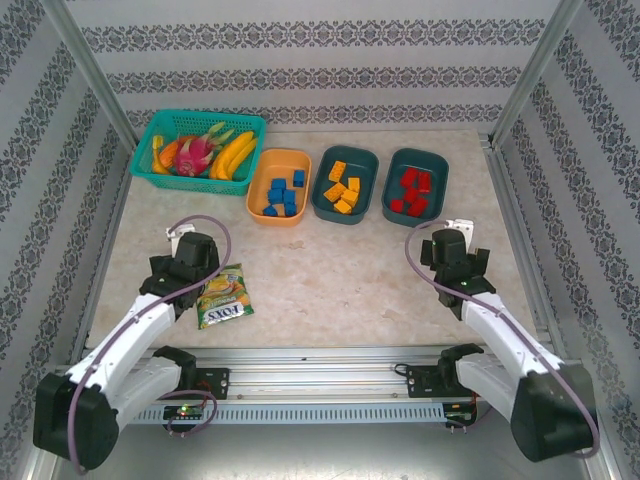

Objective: Sort the legos into containers by color

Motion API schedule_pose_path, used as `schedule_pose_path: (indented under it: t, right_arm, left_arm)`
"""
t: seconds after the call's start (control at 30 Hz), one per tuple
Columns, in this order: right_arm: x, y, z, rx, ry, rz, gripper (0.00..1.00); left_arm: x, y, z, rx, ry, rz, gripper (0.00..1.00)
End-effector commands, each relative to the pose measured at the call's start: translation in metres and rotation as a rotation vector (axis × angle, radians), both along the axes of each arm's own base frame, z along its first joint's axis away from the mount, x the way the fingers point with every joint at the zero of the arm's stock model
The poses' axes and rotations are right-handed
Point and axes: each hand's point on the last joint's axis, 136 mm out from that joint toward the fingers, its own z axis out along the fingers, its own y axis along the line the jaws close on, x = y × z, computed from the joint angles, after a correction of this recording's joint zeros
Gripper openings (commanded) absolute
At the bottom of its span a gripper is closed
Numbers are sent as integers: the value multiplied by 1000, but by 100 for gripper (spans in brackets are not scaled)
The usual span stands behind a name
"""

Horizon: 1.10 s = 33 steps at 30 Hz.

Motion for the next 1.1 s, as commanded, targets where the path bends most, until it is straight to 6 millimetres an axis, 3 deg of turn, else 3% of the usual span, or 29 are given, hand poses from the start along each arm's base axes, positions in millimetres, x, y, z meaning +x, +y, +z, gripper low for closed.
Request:
schedule_pose_path:
  t: [0.0,0.1,0.27,0.4,0.5,0.6,0.67,0.73,0.93,0.97,1.07]
  right_arm:
    - [30,7,9,0,-127,74,98]
    - [42,7,-5,23,-100,87,98]
    - [75,6,1,67,-174,106,98]
    - [99,6,10,105,-268,147,98]
    - [104,6,1,131,-273,167,98]
    - [100,20,1,135,-328,252,98]
    - [87,17,-7,129,-382,242,98]
    - [82,14,-5,122,-435,228,98]
    - [92,12,-14,94,-342,190,98]
    - [98,14,-6,85,-349,189,98]
    - [98,14,-6,84,-352,190,98]
  left_arm:
    - [34,4,1,-3,-104,-23,100]
    - [53,5,-17,-41,-111,-41,100]
    - [94,5,-33,-61,-124,-101,100]
    - [125,2,-29,-92,-182,-158,100]
    - [138,5,-28,-90,-217,-176,100]
    - [138,1,-30,-96,-251,-208,100]
    - [130,-5,-28,-101,-316,-246,100]
    - [119,5,-33,-83,-395,-188,100]
    - [123,2,-34,-71,-373,-202,100]
    - [123,2,-33,-71,-373,-201,100]
    - [122,2,-35,-73,-365,-200,100]
